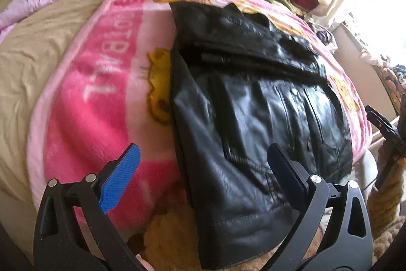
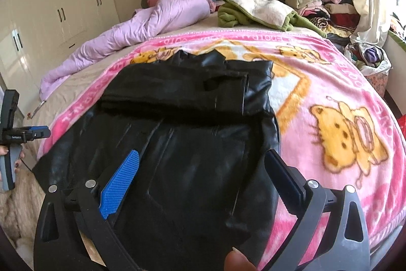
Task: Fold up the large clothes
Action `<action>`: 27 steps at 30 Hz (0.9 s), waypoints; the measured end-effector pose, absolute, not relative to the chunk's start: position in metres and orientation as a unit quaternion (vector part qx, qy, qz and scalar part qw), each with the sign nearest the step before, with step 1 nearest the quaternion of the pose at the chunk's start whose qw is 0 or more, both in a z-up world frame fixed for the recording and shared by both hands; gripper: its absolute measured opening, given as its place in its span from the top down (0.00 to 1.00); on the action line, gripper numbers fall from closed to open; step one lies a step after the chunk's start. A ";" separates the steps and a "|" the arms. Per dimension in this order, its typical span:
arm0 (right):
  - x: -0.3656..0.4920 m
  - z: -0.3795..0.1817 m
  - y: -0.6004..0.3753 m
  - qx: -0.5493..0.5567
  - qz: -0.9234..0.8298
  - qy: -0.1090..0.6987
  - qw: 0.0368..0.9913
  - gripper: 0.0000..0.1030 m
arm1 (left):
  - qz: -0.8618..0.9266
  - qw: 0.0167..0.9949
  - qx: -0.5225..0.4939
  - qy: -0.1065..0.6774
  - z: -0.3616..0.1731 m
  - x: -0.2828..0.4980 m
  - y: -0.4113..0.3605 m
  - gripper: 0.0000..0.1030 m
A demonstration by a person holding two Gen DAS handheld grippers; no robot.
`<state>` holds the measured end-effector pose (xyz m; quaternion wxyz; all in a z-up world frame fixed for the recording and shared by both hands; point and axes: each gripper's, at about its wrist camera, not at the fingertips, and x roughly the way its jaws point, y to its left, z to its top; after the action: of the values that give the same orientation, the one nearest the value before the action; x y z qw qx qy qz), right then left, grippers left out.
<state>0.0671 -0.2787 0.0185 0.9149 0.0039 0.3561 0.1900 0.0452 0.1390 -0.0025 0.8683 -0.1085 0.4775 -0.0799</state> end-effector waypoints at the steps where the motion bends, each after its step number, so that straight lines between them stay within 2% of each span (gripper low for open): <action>1: 0.064 0.016 -0.280 0.004 0.192 0.361 0.913 0.04 | -0.087 0.864 -0.108 0.483 -0.006 0.043 0.137 0.09; 13: 0.038 -0.012 -0.302 0.010 0.209 0.403 0.891 0.04 | -0.127 0.820 -0.130 0.544 -0.046 0.038 0.124 0.09; 23: 0.013 -0.041 -0.313 -0.025 0.214 0.461 0.861 0.04 | -0.153 0.808 -0.151 0.548 -0.054 0.045 0.118 0.10; 27: 0.010 -0.059 -0.322 0.007 0.231 0.502 0.833 0.04 | -0.146 0.813 -0.145 0.545 -0.055 0.043 0.119 0.29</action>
<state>0.0101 -0.3221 -0.0590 0.8331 0.0073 0.5024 0.2311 0.0430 0.1187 -0.0550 0.8126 -0.1453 0.5450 -0.1465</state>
